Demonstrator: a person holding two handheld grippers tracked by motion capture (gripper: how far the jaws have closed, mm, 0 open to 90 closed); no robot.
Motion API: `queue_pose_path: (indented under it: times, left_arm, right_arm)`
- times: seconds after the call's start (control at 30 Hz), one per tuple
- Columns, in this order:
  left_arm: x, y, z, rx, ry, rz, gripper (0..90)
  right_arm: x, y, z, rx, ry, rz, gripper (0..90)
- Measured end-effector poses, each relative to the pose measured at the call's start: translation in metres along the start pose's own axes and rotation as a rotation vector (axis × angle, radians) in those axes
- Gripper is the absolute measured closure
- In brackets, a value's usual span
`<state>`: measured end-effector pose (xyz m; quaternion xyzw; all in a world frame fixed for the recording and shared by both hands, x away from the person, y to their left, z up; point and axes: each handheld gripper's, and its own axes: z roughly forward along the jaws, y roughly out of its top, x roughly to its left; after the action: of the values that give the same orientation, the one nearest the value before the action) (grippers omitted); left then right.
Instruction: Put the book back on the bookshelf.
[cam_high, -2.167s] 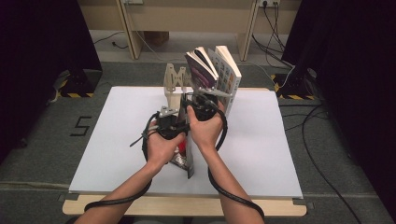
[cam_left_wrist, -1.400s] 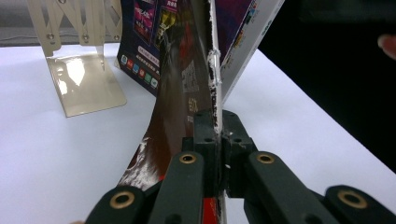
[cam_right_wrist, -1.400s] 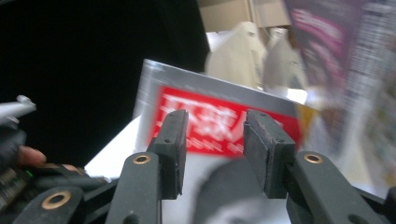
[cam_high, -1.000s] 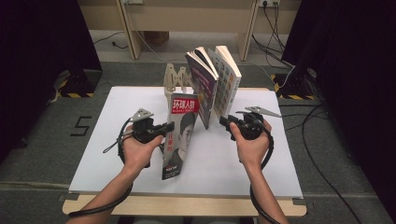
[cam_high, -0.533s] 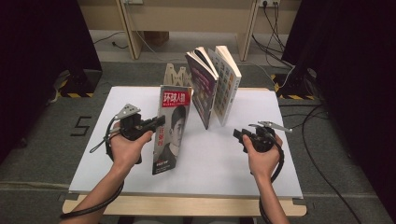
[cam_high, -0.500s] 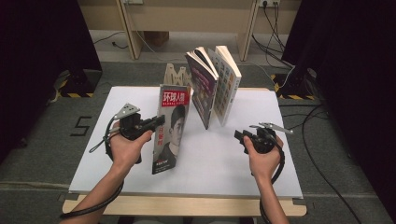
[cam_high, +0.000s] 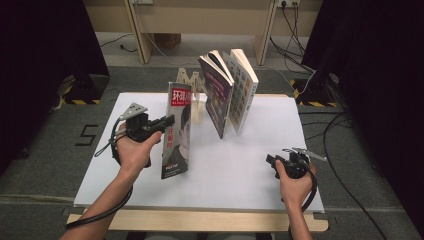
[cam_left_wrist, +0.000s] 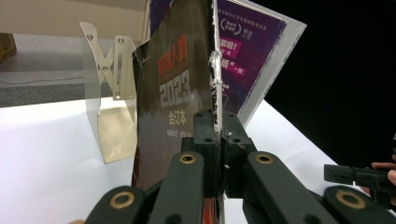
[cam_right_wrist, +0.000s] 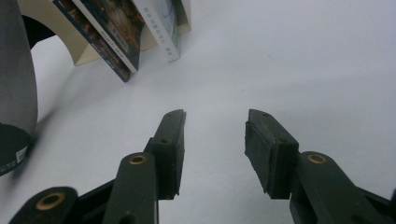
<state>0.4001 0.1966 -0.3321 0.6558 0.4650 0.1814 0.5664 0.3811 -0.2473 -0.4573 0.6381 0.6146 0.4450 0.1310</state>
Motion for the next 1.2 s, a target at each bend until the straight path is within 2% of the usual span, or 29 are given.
queue_pose_path:
  times: [0.03, 0.17, 0.3, 0.6, 0.77, 0.8, 1.2]
  left_arm:
    - [0.000, 0.001, 0.000, -0.003, 0.001, 0.001, 86.6]
    - [0.003, 0.003, 0.002, -0.009, 0.007, -0.004, 86.6]
    - [0.004, 0.007, 0.004, -0.021, 0.010, -0.002, 86.6]
    - [0.007, 0.017, 0.010, -0.052, 0.025, 0.004, 86.6]
    - [0.008, 0.021, 0.013, -0.059, 0.028, 0.003, 86.6]
    - [0.008, 0.022, 0.014, -0.061, 0.030, 0.004, 86.6]
    - [0.010, 0.029, 0.022, -0.081, 0.051, 0.001, 86.6]
  right_arm:
    - [-0.002, 0.000, 0.001, -0.009, -0.002, -0.015, 57.5]
    - [-0.003, -0.001, 0.003, 0.002, -0.004, 0.003, 57.4]
    - [-0.002, -0.001, 0.005, 0.002, -0.003, -0.015, 57.2]
    - [-0.001, -0.003, 0.006, 0.012, -0.009, -0.006, 57.0]
    - [-0.003, -0.003, 0.005, 0.001, -0.023, -0.025, 56.5]
    - [-0.002, -0.003, 0.004, 0.002, -0.021, -0.014, 56.4]
    - [-0.001, -0.003, 0.006, 0.008, -0.020, -0.021, 56.1]
